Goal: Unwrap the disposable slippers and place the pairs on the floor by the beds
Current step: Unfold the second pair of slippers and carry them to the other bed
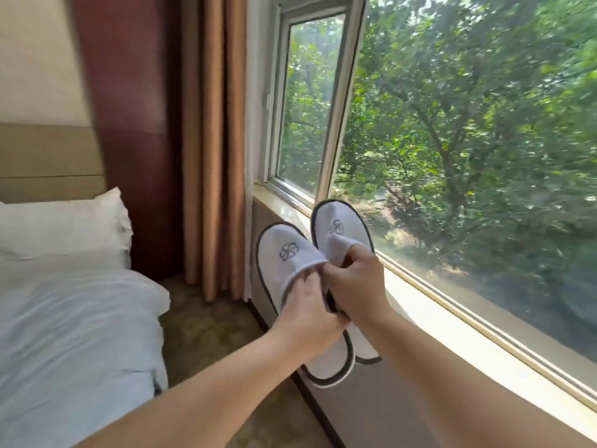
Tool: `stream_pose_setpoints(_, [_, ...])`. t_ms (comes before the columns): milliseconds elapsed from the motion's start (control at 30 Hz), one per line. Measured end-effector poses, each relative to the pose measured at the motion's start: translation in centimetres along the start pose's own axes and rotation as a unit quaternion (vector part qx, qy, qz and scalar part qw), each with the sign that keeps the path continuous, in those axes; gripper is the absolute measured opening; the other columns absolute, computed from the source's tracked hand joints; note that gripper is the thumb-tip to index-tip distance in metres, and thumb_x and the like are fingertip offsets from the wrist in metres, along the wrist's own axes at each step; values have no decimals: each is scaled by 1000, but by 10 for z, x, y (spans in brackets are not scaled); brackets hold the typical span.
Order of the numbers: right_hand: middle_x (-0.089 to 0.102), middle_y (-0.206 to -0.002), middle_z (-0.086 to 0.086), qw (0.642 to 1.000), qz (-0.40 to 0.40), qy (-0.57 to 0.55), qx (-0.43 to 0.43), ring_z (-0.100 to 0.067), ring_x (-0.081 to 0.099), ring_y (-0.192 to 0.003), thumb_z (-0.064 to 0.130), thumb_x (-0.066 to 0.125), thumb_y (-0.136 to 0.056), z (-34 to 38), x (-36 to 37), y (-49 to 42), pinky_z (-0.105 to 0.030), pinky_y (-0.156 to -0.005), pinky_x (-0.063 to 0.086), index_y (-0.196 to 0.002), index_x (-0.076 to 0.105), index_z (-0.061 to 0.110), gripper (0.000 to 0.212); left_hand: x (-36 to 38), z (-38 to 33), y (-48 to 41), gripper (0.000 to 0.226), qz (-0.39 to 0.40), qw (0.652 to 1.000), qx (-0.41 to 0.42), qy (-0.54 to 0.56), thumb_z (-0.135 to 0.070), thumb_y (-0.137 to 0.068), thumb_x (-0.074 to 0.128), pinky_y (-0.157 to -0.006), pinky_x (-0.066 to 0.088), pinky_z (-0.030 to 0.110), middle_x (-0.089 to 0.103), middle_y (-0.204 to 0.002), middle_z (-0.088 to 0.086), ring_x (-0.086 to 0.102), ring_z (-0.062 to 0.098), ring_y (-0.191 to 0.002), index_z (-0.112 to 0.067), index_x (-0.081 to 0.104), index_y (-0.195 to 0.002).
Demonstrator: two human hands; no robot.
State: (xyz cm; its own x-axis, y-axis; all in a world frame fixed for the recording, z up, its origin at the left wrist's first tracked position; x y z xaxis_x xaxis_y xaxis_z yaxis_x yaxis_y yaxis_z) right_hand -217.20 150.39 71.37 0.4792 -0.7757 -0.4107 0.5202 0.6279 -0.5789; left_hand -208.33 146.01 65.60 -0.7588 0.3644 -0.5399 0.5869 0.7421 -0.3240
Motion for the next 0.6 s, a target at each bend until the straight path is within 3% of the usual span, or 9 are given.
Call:
stream_pose_setpoints(67, [51,-62,-14,999,19,-32,15,-20,49,-55,10,72,-69,-8,28,-16,-36,-51,43,-63,45,6,27,-21,17,-21,62,-34,999,16,0,-34,-73,71,-99,42,29,53,-121,-9,48,7,-117,-24,46,-129])
stream_pose_setpoints(133, [57,-65,-8,996,48,-70,38,-23,59,-62,15,75,-71,-16,57,-29,-36,-57,49,-67,52,12,24,-39,36,-37,56,-44,998,27,-35,-35,-73,70,-89,37,18,50,-112,-17,44,-1,-106,-30,47,-124])
stream_pose_setpoints(300, [63,-71,-7,970,155,-174,67,-19,61,-63,33,80,-74,-33,117,-56,-32,-55,47,-82,55,16,31,-76,80,-71,47,-53,989,35,-131,-48,-74,70,-75,35,8,53,-100,-18,47,-4,-91,-36,48,-114])
stream_pose_setpoints(400, [66,-75,-13,943,203,-239,109,-26,65,-67,47,78,-65,-48,144,-70,-39,-58,52,-84,62,12,43,-91,102,-89,53,-82,984,11,-157,-62,-70,68,-78,44,17,57,-99,-14,52,0,-92,-31,53,-111])
stream_pose_setpoints(467, [66,-71,-10,917,237,-284,153,-23,64,-64,42,75,-66,-65,163,-79,-37,-57,51,-85,64,13,36,-93,113,-99,56,-114,976,-4,-187,-68,-72,64,-76,45,19,57,-98,-13,52,0,-91,-27,55,-108])
stream_pose_setpoints(533, [60,-69,-11,882,270,-332,198,-26,59,-67,22,69,-71,-83,185,-86,-38,-62,48,-80,61,10,17,-92,121,-106,46,-152,967,-14,-203,-64,-75,66,-69,44,16,55,-89,-13,52,0,-85,-26,54,-98])
stream_pose_setpoints(600, [55,-70,-14,847,301,-371,234,-30,54,-73,10,64,-66,-98,205,-90,-44,-67,46,-73,60,8,8,-90,129,-110,33,-190,954,-19,-229,-58,-77,70,-63,39,12,47,-78,-17,49,-3,-79,-38,44,-84])
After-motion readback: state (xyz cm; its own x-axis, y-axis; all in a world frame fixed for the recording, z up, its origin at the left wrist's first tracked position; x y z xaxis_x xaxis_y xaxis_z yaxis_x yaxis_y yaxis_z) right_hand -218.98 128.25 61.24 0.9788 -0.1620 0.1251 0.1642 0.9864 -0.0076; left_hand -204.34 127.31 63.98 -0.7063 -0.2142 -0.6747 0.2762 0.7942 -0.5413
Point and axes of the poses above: each hand's wrist, its own y-axis away from the middle knuckle, its own x-axis out of the palm, z = x × y, the point moved 7 cm from there along -y, towards the middle knuckle
